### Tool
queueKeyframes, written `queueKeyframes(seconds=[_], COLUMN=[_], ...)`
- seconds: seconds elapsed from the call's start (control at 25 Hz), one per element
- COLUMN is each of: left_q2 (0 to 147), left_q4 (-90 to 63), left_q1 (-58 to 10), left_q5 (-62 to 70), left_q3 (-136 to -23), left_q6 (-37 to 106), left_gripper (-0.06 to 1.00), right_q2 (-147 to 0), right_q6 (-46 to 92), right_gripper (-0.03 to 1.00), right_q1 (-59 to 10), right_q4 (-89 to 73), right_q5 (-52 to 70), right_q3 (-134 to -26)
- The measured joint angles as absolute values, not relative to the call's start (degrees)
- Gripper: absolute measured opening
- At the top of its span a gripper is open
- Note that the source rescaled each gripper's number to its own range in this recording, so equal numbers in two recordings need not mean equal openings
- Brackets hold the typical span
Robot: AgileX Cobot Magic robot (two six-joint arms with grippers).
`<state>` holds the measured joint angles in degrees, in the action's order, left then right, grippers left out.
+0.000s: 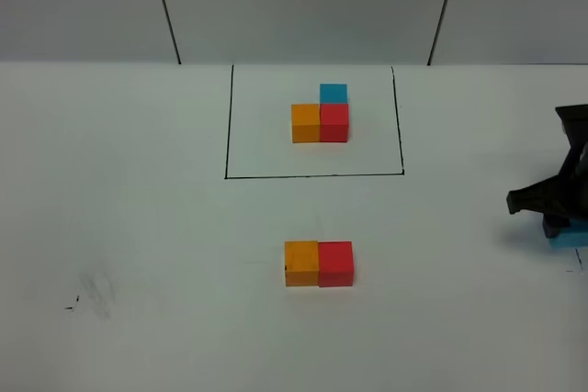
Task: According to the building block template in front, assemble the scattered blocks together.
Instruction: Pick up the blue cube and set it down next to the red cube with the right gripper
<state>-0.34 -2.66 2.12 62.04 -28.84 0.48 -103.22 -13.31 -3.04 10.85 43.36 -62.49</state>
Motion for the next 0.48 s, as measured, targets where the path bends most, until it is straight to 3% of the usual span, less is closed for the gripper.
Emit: queueKeyframes(seconds=[0.48], left_q2=[-0.34], left_q4=[-2.66], left_q1=[2.12], left_q5=[62.04], left_q3=[-28.84], left_q6=[0.48], left_gripper=[0.64], right_q2=[-103.30], right_q6=[-25.11], right_gripper=[0.20], right_q1=[-18.96], right_q4=[7.12], right_q5=[50.78], right_q3=[-76.92])
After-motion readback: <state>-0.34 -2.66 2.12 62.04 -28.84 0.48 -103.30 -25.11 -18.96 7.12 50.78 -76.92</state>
